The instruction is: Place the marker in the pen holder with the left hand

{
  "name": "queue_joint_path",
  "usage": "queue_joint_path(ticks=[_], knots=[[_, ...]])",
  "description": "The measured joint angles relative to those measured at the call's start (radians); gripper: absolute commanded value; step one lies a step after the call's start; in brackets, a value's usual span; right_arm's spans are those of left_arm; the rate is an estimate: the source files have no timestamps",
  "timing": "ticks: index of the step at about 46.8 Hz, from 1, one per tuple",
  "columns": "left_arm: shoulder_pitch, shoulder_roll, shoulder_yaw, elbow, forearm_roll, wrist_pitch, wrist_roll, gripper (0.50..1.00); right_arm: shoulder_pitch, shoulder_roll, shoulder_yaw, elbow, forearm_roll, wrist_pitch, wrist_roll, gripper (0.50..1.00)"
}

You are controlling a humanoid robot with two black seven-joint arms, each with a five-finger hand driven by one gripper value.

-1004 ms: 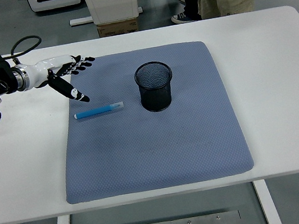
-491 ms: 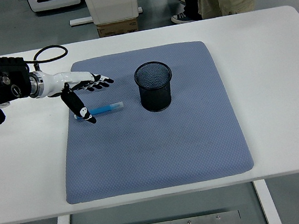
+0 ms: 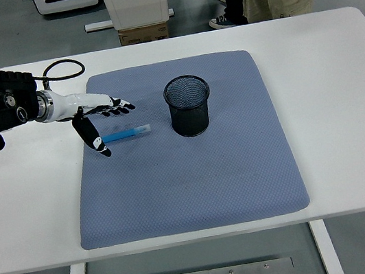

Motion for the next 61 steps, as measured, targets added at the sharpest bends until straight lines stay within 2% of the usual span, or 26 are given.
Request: queue_joint_path(ticks=[26,34,47,52,61], knots=[[-0.070,0.021,0.000,0.001,0.002,-0.008,0.000,1.000,0.000,0.000,0.000,0.000,0.000,0.000,0.000,1.000],[-0.092,0.017,0.005,-0.005,0.047,-0.006,0.002,1.000,0.000,0.000,0.000,0.000,0.000,0.000,0.000,1.000],[-0.162,0.014,0.015,-0.034,0.080,0.003,0.029,1.000,0.000,0.000,0.000,0.000,0.000,0.000,0.000,1.000],[-0.183,0.008,0.062,-0.069,0.083,0.029,0.056,1.000,0.000,0.000,0.000,0.000,0.000,0.000,0.000,1.000],[-0.217,-0.028,0.187,-0.158,0.082,0.127,0.060,1.000,0.000,0.000,0.000,0.000,0.000,0.000,0.000,1.000]])
